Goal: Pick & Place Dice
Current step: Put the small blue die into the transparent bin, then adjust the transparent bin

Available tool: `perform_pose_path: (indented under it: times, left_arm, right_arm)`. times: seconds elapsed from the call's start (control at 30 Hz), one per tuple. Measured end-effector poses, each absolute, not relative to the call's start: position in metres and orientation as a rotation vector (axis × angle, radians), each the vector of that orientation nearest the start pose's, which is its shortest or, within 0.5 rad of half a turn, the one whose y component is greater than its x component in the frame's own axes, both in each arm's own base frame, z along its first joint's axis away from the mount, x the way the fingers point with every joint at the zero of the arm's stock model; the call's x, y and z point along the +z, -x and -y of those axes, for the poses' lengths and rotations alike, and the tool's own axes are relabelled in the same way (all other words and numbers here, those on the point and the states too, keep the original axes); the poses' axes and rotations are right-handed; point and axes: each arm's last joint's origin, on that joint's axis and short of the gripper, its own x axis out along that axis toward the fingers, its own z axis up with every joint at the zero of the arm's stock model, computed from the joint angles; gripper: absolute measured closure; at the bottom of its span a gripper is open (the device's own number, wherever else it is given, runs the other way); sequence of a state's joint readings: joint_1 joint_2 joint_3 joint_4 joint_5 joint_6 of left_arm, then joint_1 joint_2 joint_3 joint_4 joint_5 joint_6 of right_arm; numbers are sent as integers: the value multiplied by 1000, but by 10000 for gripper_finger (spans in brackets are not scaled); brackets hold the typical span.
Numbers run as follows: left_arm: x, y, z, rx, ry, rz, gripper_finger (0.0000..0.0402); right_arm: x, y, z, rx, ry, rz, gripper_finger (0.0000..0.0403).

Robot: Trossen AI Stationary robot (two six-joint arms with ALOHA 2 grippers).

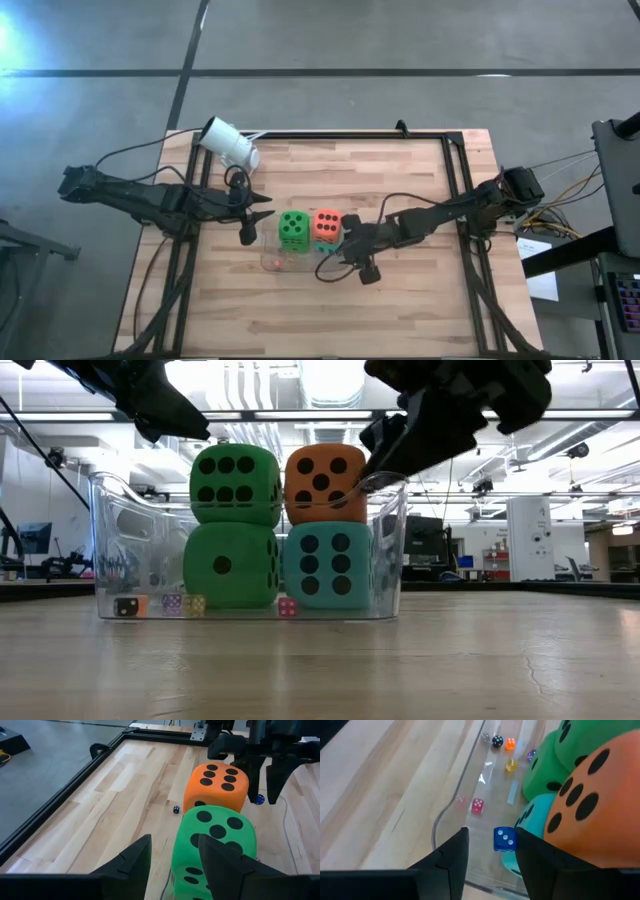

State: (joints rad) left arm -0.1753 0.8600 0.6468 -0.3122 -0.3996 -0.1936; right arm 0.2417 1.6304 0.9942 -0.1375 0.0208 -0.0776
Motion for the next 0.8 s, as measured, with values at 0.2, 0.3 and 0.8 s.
perform_pose_path:
  times: [0.2, 0.3, 0.8]
  left_arm:
    - [263, -181, 21, 266, 38, -481, 231]
    - [263, -181, 21, 267, 42, -481, 231]
    - [263, -181, 21, 272, 63, -478, 231]
  right_arm:
    - [220, -336, -82, 241, 173, -716, 260]
    - [227, -338, -83, 242, 173, -718, 266]
    - [219, -330, -81, 229, 152, -838, 272]
